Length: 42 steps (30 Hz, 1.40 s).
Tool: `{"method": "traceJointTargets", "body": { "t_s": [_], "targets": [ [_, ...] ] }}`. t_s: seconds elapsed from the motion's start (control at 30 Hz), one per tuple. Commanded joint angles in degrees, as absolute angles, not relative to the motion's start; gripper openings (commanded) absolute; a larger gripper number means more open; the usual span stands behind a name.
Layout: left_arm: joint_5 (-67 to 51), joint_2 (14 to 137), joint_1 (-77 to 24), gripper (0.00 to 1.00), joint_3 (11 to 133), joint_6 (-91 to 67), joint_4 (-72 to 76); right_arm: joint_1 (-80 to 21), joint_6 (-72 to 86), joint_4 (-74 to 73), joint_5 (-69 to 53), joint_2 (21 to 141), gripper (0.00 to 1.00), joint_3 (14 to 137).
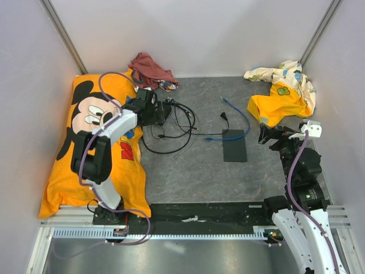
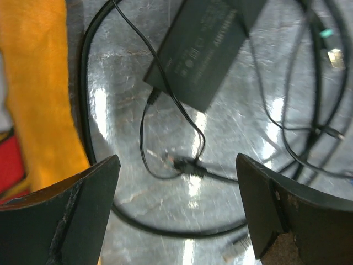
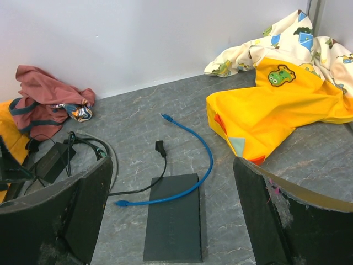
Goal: Insert the plug into the switch port
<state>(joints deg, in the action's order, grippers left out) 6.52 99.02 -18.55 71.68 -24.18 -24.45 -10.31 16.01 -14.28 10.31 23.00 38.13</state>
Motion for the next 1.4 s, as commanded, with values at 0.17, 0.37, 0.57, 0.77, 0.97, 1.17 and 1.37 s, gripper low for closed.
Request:
{"method": "traceJointTargets", "body": {
  "t_s": [0.17,0.37,0.57,0.77,0.97,1.17,1.37],
  "targets": [
    [2.6,108.9,-17.6,0.90,79.3,-24.8,-26.5,-11.1,15.6,-12.0,12.2,21.3,0.98,36.6],
    [0.9,114.3,-17.3,0.90,81.4,-24.9,-27.8,-11.2,15.6,-12.1,12.5,20.7,0.98,36.0],
    [1.0,117.1,-17.1,0.83,82.0,-24.8,-27.9,-11.2,15.6,-12.0,12.7,20.7,0.98,35.7],
    [1.0,116.2,-17.1,0.35,82.3,-24.4,-28.0,-11.2,15.7,-11.8,12.6,21.2,0.98,35.6],
    [6.3,106.6,-17.1,0.02,83.7,-22.6,-29.3,-11.3,15.8,-11.8,11.8,21.4,0.98,35.5],
    [13.9,96.5,-17.1,0.02,92.4,-18.0,-36.0,-11.3,16.2,-11.6,7.9,23.2,0.98,36.2],
    [17.5,85.2,-17.1,0.02,99.3,-14.8,-40.3,-11.2,17.1,-12.0,0.5,28.9,0.98,38.2]
  ]
}}
